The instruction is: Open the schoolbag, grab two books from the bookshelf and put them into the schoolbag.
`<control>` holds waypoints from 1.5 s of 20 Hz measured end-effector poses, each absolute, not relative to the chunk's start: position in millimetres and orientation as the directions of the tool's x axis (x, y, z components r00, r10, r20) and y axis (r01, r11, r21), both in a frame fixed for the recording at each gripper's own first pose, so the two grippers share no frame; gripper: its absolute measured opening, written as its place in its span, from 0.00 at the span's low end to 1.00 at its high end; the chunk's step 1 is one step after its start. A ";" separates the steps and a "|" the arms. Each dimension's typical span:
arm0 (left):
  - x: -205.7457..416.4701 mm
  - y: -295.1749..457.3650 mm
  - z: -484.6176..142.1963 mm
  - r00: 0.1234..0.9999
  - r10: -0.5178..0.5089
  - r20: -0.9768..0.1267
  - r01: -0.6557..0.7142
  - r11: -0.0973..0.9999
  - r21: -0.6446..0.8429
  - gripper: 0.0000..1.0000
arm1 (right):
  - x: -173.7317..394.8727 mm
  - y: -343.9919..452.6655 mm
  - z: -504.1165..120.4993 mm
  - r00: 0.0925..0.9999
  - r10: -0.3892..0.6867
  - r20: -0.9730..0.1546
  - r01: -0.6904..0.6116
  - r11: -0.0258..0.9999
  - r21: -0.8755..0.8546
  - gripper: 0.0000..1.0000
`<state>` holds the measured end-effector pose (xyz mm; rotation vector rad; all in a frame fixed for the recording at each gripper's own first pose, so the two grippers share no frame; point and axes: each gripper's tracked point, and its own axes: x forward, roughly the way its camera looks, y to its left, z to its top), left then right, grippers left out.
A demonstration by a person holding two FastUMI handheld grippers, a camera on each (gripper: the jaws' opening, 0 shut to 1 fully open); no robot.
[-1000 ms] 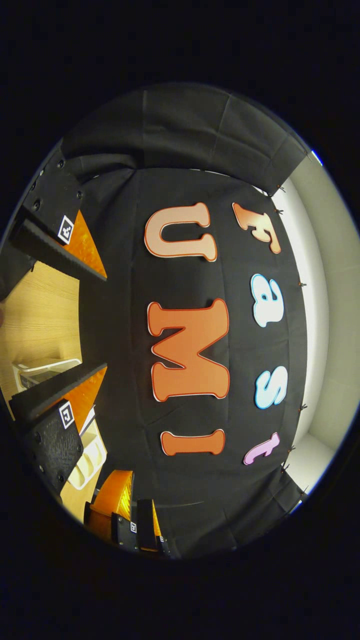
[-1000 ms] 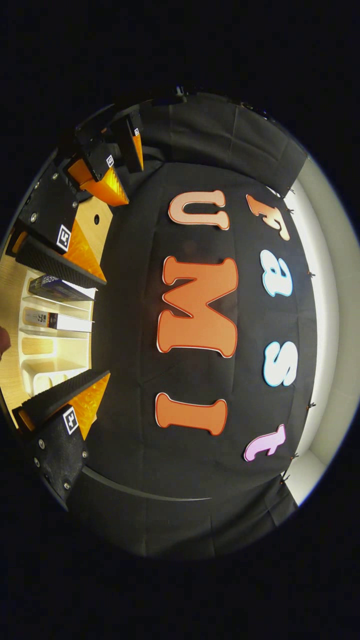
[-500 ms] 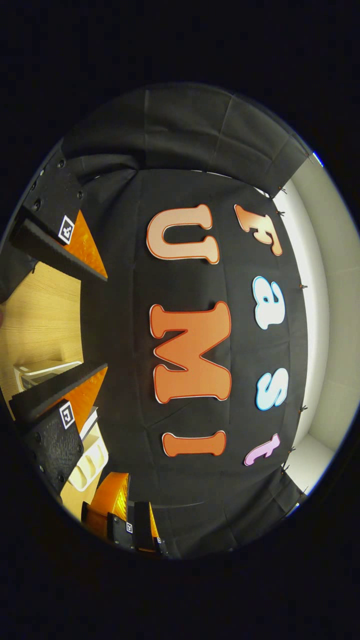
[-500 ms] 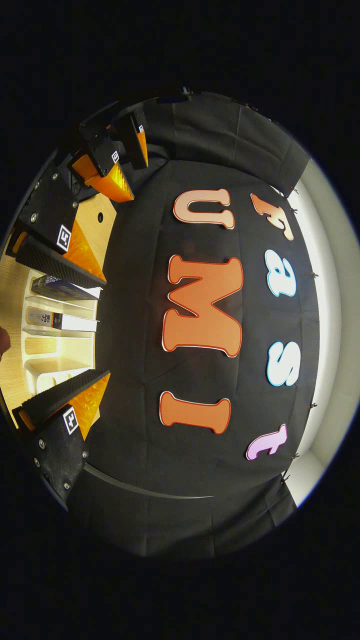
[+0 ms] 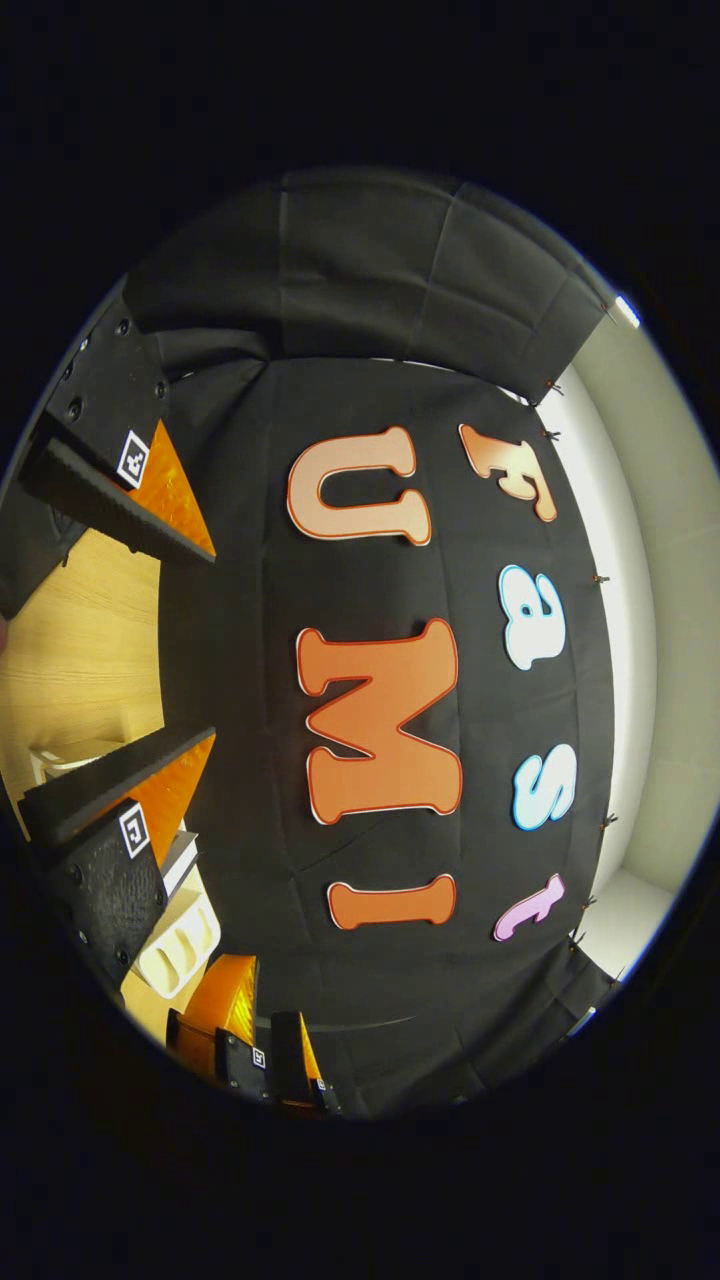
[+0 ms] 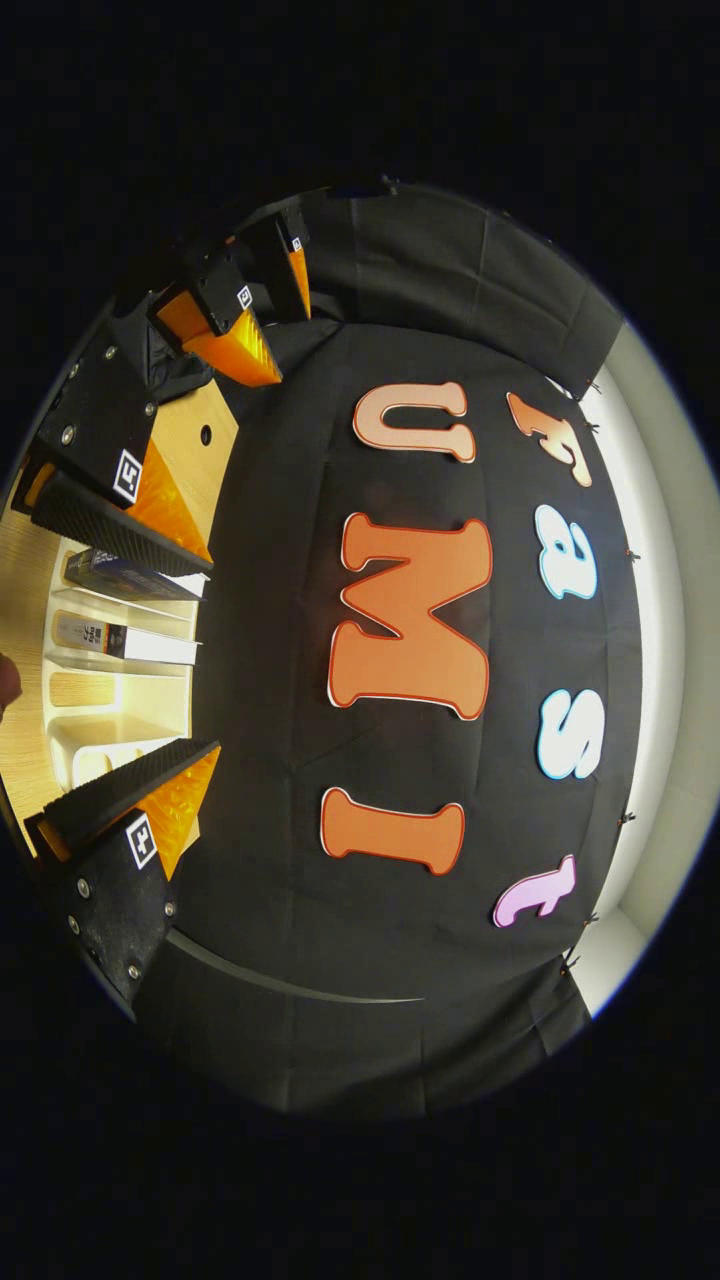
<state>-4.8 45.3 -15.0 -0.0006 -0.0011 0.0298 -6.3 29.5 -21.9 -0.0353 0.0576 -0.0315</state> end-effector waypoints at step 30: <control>-52.7 67.0 -142.4 0.959 0.131 -0.250 -0.023 0.919 0.395 0.98 | 12.4 -6.0 -51.4 0.996 0.007 -0.093 -0.012 0.998 -0.061 0.96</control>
